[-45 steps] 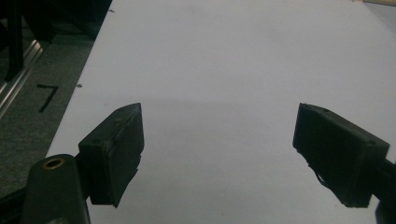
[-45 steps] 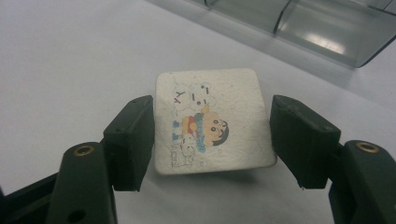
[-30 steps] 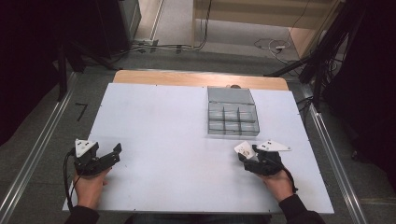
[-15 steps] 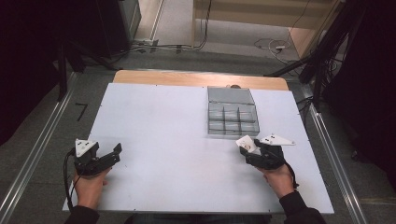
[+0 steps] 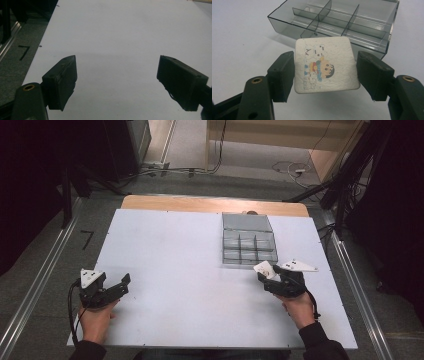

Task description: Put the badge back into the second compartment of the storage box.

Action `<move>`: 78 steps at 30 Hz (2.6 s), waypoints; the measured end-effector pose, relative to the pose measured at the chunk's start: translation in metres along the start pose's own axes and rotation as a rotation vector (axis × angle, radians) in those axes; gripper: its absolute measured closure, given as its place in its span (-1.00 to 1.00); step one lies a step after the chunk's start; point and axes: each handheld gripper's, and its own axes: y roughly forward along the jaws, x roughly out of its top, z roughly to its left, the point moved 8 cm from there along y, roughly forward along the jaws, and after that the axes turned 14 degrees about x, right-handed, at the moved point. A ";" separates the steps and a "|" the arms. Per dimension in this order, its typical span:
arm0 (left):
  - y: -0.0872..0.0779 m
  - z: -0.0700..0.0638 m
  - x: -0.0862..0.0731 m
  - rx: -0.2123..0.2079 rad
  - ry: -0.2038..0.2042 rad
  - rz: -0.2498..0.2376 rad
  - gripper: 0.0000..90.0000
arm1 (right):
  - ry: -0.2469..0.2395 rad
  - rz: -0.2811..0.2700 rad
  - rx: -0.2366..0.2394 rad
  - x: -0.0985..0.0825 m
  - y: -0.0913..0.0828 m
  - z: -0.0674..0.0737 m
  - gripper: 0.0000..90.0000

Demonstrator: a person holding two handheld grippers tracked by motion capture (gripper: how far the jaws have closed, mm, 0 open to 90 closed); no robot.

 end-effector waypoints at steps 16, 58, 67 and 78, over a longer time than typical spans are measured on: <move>0.000 0.001 0.000 -0.001 0.000 0.001 -0.63 | 0.003 -0.013 -0.005 0.012 0.007 -0.003 -0.30; -0.001 0.002 0.000 -0.002 -0.009 0.002 -0.63 | 0.010 -0.018 -0.045 0.045 0.039 -0.017 -0.30; -0.001 0.002 0.000 -0.003 -0.008 0.002 -0.63 | 0.018 -0.015 -0.066 0.050 0.049 -0.023 -0.30; -0.001 0.002 0.000 -0.004 -0.009 0.002 -0.63 | 0.036 -0.002 -0.095 0.057 0.061 -0.034 -0.30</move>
